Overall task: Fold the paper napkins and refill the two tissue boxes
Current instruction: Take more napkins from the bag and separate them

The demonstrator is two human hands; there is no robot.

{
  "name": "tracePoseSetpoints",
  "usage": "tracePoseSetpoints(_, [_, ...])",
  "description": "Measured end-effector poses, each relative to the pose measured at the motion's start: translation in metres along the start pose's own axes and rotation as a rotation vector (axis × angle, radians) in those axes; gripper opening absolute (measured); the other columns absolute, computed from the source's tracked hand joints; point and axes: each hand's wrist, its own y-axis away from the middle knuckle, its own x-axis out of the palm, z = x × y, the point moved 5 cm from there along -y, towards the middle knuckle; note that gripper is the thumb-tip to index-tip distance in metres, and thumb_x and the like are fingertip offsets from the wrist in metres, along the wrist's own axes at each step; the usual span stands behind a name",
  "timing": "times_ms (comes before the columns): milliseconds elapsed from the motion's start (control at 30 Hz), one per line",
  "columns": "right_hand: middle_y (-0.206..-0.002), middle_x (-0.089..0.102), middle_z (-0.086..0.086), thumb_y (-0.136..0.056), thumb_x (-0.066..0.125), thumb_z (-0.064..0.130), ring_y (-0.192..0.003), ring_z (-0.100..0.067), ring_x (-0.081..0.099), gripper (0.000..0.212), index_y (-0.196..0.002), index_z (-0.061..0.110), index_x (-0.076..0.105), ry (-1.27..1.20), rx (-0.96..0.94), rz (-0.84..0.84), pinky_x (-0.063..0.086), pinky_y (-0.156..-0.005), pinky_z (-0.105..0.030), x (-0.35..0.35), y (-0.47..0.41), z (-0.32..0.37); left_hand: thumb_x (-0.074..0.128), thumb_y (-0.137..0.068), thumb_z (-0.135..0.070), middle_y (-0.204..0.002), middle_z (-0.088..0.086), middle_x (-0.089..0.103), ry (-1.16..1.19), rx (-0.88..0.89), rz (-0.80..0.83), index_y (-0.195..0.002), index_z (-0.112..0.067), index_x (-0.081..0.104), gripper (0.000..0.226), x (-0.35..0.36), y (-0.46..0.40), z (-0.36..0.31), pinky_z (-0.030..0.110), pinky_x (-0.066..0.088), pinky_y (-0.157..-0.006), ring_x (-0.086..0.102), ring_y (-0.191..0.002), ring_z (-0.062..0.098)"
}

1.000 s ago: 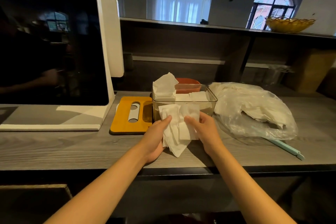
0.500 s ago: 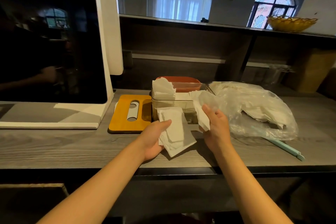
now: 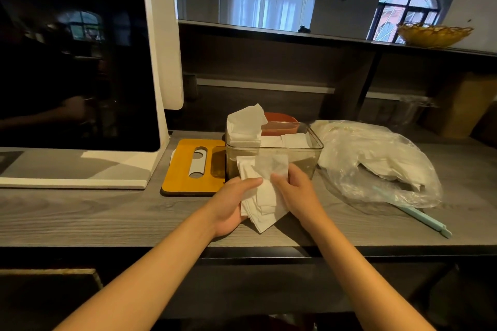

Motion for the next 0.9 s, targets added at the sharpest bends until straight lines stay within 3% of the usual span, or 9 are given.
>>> tracePoseSetpoints(133, [-0.105,0.071,0.008,-0.096,0.059,0.010,-0.096,-0.006,0.067,0.024,-0.115,0.024,0.066,0.024,-0.043,0.015,0.053,-0.077,-0.019,0.000,0.000,0.003,0.055,-0.101,-0.011,-0.120,0.009,0.072,-0.098,0.014,-0.020,-0.135,-0.016,0.057,0.035,-0.001,-0.002,0.002,0.044,0.054,-0.096,0.068,-0.113,0.027])
tracePoseSetpoints(300, [-0.109,0.069,0.009,-0.093,0.066,0.016,-0.100,-0.008,0.065,0.024,-0.116,0.024,0.064,0.030,0.028,-0.057,0.055,-0.085,-0.028,-0.003,-0.004,-0.005,0.052,-0.102,-0.006,-0.121,0.009,0.072,-0.124,0.008,-0.026,-0.133,-0.018,0.056,0.033,-0.001,-0.003,0.002,0.043,0.056,-0.095,0.069,-0.113,0.026])
tracePoseSetpoints(433, [-0.085,0.074,-0.005,-0.091,0.070,0.017,-0.083,-0.024,0.070,0.004,-0.091,0.016,0.073,-0.023,0.064,-0.149,0.056,-0.074,-0.040,-0.012,-0.002,-0.006,0.054,-0.101,-0.005,-0.119,0.009,0.073,-0.094,0.029,-0.059,-0.131,-0.017,0.058,0.033,0.000,-0.002,0.000,0.041,0.058,-0.090,0.070,-0.109,0.026])
tracePoseSetpoints(767, [-0.072,0.068,-0.004,-0.092,0.067,0.016,-0.073,-0.023,0.062,0.015,-0.079,0.010,0.072,-0.190,0.136,-0.286,0.048,-0.068,-0.036,-0.023,-0.002,-0.013,0.038,-0.108,-0.026,-0.123,0.011,0.071,0.138,-0.048,-0.057,-0.122,-0.020,0.062,0.028,-0.001,0.000,0.000,0.043,0.052,-0.093,0.067,-0.113,0.030])
tracePoseSetpoints(900, [-0.085,0.070,-0.010,-0.096,0.062,0.015,-0.081,-0.027,0.064,0.015,-0.087,0.008,0.072,-0.369,0.133,-0.298,0.051,-0.073,-0.042,-0.029,-0.002,-0.009,0.030,-0.108,-0.032,-0.131,0.012,0.067,0.161,-0.053,-0.058,-0.137,-0.019,0.055,0.040,-0.002,-0.002,0.002,0.045,0.050,-0.095,0.062,-0.120,0.033])
